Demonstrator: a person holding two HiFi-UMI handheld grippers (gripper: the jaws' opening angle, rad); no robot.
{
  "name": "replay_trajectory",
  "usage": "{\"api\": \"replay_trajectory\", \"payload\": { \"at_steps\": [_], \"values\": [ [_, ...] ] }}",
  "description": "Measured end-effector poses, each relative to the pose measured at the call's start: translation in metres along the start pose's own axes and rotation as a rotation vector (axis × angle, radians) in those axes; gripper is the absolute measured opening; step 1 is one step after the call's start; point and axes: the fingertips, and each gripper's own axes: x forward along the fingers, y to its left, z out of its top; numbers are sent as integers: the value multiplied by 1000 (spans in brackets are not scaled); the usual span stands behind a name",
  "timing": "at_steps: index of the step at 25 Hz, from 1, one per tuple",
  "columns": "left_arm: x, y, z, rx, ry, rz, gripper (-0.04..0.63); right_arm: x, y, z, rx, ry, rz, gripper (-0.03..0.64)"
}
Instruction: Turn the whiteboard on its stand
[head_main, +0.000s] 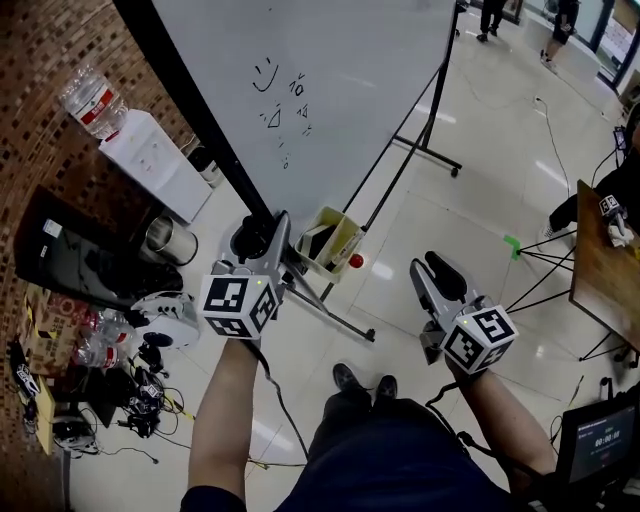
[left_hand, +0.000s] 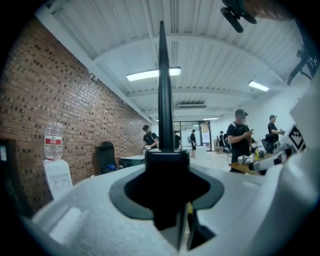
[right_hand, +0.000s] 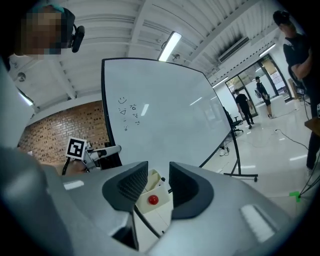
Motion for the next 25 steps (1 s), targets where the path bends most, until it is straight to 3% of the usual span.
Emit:
{"api": "replay_trajectory", "payload": {
  "at_steps": [11, 25],
  "values": [
    [-64, 15, -3, -2, 20, 64, 161, -48, 1, -28, 82, 30, 46, 118],
    [-95, 15, -14, -3, -17, 60, 161, -67, 52, -29, 7, -4, -16, 114]
  ]
}}
